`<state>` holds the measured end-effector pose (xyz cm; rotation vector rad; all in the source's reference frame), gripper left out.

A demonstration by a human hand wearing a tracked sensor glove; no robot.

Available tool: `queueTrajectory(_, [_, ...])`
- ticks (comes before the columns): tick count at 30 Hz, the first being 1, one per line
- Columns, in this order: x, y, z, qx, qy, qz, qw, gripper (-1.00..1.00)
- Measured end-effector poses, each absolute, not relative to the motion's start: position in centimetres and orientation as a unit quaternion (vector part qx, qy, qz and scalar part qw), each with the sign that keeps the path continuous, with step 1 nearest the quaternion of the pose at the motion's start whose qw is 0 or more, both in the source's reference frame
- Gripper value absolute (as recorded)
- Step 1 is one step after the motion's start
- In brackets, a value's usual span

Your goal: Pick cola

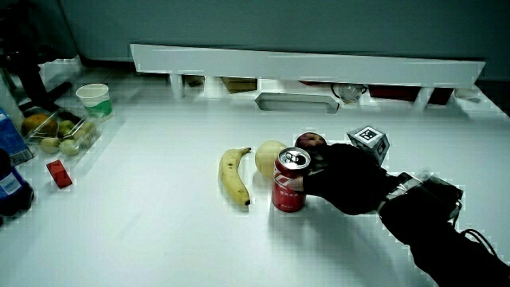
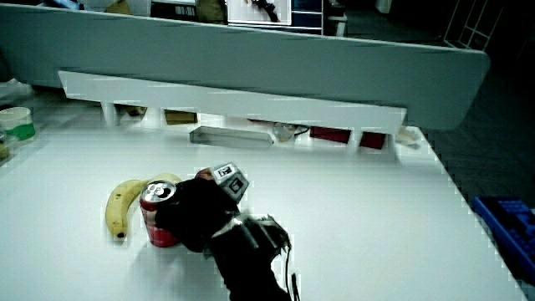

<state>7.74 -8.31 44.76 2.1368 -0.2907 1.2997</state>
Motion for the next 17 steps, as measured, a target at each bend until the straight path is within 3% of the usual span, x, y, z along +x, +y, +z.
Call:
queueTrajectory(2, [8.0,-8.4,44.1,0.812,-0.115,0.488,0.299,1.00])
queueTrajectory(3, [8.2,-8.5,44.4,0.786,-0.125,0.501,0.339,1.00])
queueTrajectory(4, [8.5,-8.6,44.4,0.817,-0.122,0.479,0.298,1.00])
queueTrajectory(5, [8.6,-8.7,44.1,0.783,-0.141,0.510,0.326,1.00])
queueTrajectory(6, [8.8,-8.8,43.8,0.776,-0.144,0.523,0.323,1.00])
queueTrajectory(13, [11.2,-9.1,41.1,0.772,-0.140,0.542,0.300,1.00])
queueTrajectory(15, [12.0,-9.1,40.4,0.748,-0.135,0.573,0.307,1.00])
queueTrajectory(17, [13.1,-9.4,40.5,0.751,-0.137,0.579,0.287,1.00])
